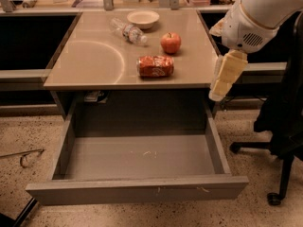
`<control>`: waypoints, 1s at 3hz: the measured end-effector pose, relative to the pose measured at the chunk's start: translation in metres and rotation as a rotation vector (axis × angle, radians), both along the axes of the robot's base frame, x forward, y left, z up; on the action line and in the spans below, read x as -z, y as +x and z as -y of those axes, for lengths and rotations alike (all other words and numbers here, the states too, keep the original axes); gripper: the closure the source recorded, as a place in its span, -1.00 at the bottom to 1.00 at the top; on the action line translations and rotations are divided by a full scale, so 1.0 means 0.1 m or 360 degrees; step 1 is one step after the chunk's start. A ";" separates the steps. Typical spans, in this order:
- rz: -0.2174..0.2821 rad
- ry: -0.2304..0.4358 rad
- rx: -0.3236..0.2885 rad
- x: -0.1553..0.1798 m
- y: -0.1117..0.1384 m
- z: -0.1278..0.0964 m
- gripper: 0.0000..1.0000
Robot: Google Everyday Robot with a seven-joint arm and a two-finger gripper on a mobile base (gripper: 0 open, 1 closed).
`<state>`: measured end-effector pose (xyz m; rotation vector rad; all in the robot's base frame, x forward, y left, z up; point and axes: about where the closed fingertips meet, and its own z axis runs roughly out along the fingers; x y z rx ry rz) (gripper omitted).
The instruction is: Place coke can into top drawer
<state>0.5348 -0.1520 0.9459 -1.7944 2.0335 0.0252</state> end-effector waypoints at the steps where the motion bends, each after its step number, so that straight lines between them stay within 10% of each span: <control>1: 0.0022 0.0065 -0.0047 0.23 0.20 -0.22 -1.00; 3: 0.0091 0.0271 -0.0361 0.81 1.11 -1.49 -1.00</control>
Offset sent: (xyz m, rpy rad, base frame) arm 0.1322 0.1730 -0.0949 0.2048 -0.0809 0.2666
